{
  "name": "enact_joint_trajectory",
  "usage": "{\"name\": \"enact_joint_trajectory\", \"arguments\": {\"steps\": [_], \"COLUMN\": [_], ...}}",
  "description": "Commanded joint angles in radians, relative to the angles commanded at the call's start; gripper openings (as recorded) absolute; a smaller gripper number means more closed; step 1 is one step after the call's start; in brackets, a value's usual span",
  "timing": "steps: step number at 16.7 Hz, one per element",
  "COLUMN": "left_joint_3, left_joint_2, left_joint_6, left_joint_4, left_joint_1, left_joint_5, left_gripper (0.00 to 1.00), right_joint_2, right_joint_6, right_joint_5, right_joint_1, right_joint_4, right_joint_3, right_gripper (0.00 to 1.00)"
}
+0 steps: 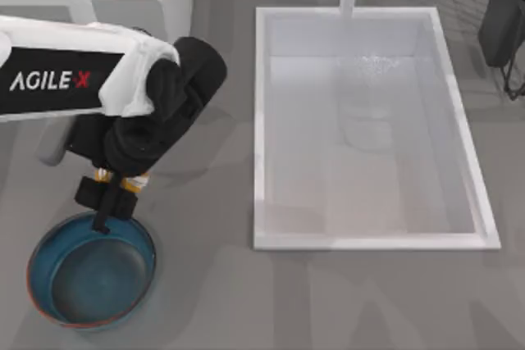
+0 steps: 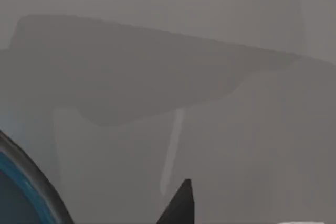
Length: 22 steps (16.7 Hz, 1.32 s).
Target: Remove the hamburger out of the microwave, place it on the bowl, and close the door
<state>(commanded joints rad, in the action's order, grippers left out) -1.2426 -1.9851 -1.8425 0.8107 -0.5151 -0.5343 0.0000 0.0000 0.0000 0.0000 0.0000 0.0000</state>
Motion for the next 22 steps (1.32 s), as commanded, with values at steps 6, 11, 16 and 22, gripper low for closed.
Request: {"name": "enact_joint_trajectory", "arguments": {"steps": [6, 11, 16, 22], "left_joint_3": [-0.101, -0.112, -0.112, -0.036], "left_joint_2": [-0.181, -0.280, -0.286, -0.278], "left_joint_6": [-0.601, -0.818, -0.830, -0.787], "left_joint_4": [0.564, 0.778, 0.790, 0.683], "left_joint_1": [-0.235, -0.337, -0.343, -0.293], "left_joint_5": [-0.138, -0.201, -0.204, -0.241], "left_gripper": [0.00, 0.00, 0.00, 0.00], "right_joint_2": [0.000, 0.000, 0.000, 0.000], "right_joint_6": [0.000, 0.000, 0.000, 0.000], "right_joint_5": [0.000, 0.000, 0.000, 0.000], "right_joint_1": [0.000, 0.000, 0.000, 0.000], "right_joint_4": [0.000, 0.000, 0.000, 0.000], "right_joint_3": [0.000, 0.000, 0.000, 0.000], "right_gripper": [1.00, 1.00, 1.00, 1.00]}}
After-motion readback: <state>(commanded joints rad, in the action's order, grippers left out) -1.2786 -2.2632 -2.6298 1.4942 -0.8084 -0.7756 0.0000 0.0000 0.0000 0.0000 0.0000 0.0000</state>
